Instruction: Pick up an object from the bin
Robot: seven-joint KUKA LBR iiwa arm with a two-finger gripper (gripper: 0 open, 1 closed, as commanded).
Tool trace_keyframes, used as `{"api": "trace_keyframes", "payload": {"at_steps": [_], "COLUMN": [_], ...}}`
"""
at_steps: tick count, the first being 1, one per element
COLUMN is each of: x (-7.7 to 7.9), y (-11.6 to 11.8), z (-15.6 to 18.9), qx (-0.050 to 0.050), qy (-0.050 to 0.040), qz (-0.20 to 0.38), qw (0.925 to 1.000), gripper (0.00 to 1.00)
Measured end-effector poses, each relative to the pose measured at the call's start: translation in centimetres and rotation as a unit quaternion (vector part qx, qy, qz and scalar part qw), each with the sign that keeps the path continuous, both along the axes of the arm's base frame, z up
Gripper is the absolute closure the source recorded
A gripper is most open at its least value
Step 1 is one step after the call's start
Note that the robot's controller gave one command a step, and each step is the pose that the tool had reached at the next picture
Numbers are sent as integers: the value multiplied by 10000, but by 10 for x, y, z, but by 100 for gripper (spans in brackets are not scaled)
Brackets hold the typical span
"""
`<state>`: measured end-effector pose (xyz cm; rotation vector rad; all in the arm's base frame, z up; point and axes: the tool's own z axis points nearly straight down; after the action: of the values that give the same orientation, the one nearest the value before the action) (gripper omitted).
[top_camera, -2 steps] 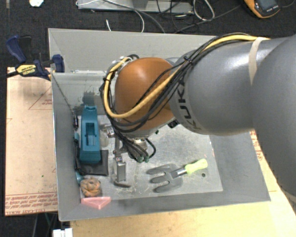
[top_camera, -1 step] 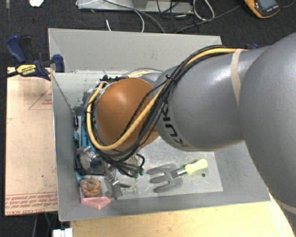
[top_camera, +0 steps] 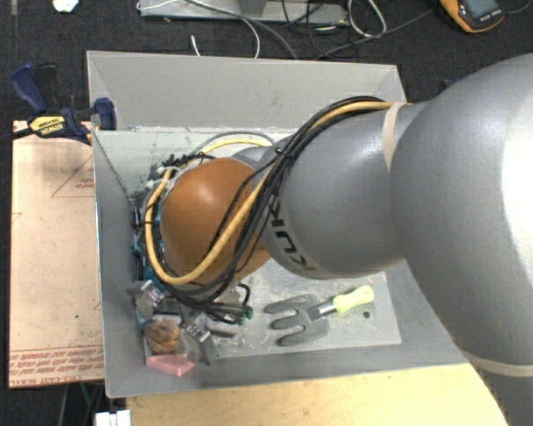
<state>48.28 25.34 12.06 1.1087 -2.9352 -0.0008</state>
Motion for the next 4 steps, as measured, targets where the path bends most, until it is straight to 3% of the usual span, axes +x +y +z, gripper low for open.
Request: {"api": "trace_keyframes", "payload": {"at_steps": [1, 2, 4], "x": [2, 10, 9], "y": [-11, -16, -15], "z": [-37, -45, -36], "qx": [32, 42, 48], "qy": [-45, -75, -72], "qz": [2085, 1237, 1228], "qw": [9780, 9923, 9924], "gripper": [0, 100, 100]}}
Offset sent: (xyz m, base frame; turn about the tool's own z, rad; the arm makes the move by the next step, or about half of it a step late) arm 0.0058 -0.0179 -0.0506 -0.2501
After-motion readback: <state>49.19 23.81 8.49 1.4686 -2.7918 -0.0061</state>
